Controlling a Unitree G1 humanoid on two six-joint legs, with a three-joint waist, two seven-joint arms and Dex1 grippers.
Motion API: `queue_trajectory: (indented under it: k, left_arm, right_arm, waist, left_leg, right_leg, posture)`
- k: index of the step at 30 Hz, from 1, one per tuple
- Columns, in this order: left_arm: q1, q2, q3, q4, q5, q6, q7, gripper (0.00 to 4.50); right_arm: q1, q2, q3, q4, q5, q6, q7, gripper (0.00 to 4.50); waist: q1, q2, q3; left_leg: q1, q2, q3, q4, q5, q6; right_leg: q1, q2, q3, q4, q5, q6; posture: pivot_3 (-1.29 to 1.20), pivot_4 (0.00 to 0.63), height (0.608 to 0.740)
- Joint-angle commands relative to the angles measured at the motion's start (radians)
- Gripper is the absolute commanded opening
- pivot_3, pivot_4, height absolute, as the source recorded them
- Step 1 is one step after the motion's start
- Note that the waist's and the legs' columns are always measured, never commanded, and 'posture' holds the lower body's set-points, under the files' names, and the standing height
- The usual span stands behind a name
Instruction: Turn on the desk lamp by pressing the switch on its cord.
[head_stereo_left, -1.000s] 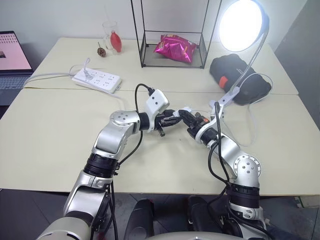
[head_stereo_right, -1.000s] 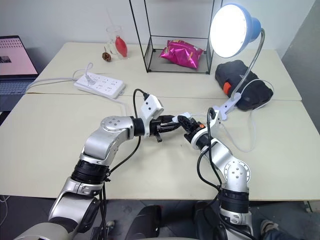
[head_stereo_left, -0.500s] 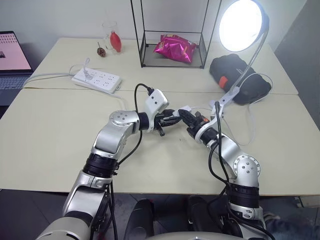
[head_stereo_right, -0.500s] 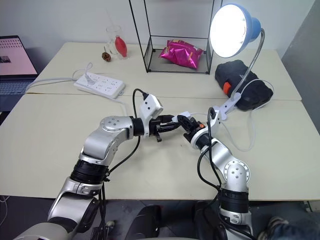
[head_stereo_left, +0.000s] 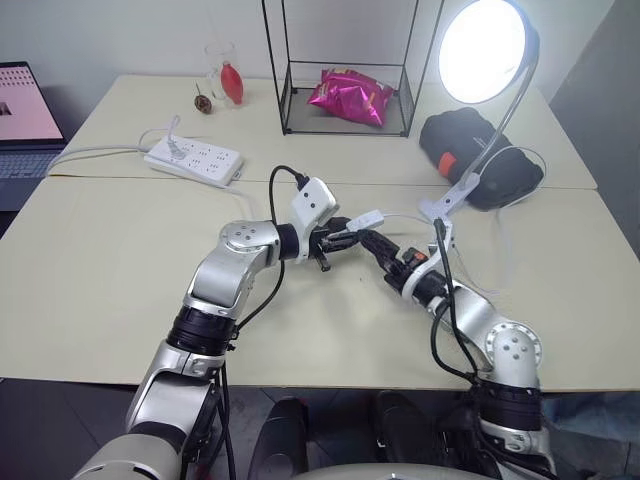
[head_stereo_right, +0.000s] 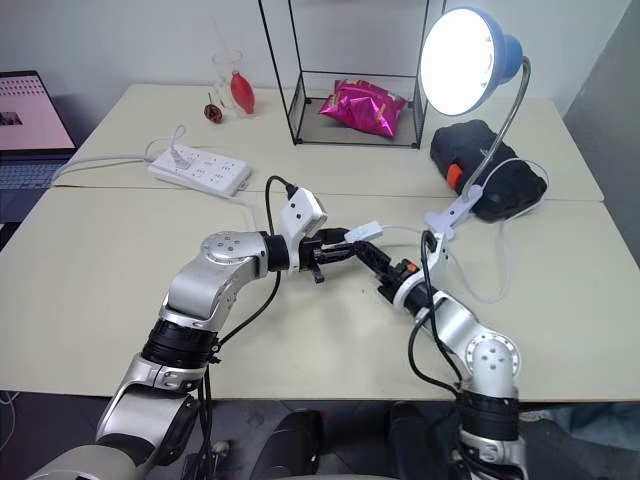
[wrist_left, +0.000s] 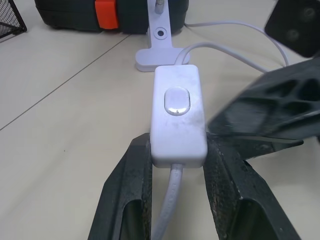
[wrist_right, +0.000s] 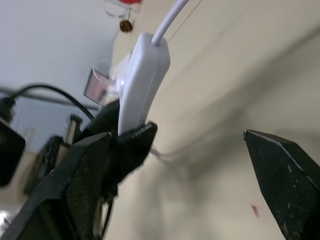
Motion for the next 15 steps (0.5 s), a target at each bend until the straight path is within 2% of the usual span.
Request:
queue_trajectory:
  k: [1, 4, 7, 8, 12, 15]
  left_arm:
    - [-0.015, 0.019, -0.027, 0.032, 0.039, -0.094, -0.012, 1.08]
    - [-0.008, 0.017, -0.036, 0.087, 0.049, -0.138, -0.021, 1.08]
    - [0.001, 0.018, -0.059, 0.141, 0.075, -0.202, -0.036, 1.08]
    - [0.001, 0.017, -0.064, 0.154, 0.082, -0.218, -0.040, 1.08]
    - [0.003, 0.026, -0.100, 0.229, 0.129, -0.322, -0.059, 1.08]
    - [0.002, 0.024, -0.115, 0.286, 0.157, -0.391, -0.064, 1.08]
  right_arm:
    - [-0.004, -0.227, 0.058, -0.189, -0.053, 0.092, 0.172, 4.50]
    - [-0.031, -0.461, 0.121, -0.290, -0.188, 0.076, 0.376, 4.50]
    - [-0.057, -0.691, 0.192, -0.360, -0.379, -0.037, 0.625, 4.50]
    - [-0.058, -0.736, 0.206, -0.365, -0.426, -0.075, 0.681, 4.50]
    - [-0.065, -0.829, 0.224, -0.322, -0.587, -0.222, 0.846, 4.50]
    - [-0.067, -0.852, 0.207, -0.282, -0.641, -0.281, 0.926, 4.50]
  waist:
    - [-0.001, 0.000, 0.000]
    - [0.000, 0.001, 0.000]
    - [0.001, 0.002, 0.001]
    - [0.000, 0.001, 0.001]
    - [0.001, 0.001, 0.001]
    - [0.001, 0.000, 0.001]
  left_leg:
    - [0.000, 0.000, 0.000, 0.000, 0.000, 0.000]
    - [0.000, 0.000, 0.000, 0.000, 0.000, 0.000]
    - [0.000, 0.000, 0.000, 0.000, 0.000, 0.000]
    - [0.000, 0.000, 0.000, 0.000, 0.000, 0.000]
    - [0.000, 0.001, 0.000, 0.000, 0.000, 0.000]
    - [0.000, 0.000, 0.001, 0.000, 0.000, 0.000]
  right_leg:
    - [0.000, 0.000, 0.000, 0.000, 0.000, 0.000]
    - [0.000, 0.001, 0.000, 0.000, 0.000, 0.000]
    - [0.000, 0.001, 0.000, -0.001, 0.000, 0.001]
    - [0.000, 0.001, 0.000, -0.001, 0.000, 0.001]
    - [0.000, 0.001, -0.001, -0.002, -0.001, 0.001]
    - [0.000, 0.001, 0.000, -0.002, -0.001, 0.001]
  posture:
    - [0.00, 0.150, 0.740]
    - [0.00, 0.150, 0.740]
    - [0.00, 0.150, 0.740]
    - [0.00, 0.150, 0.740]
    - [0.00, 0.150, 0.740]
    - [0.00, 0.150, 0.740]
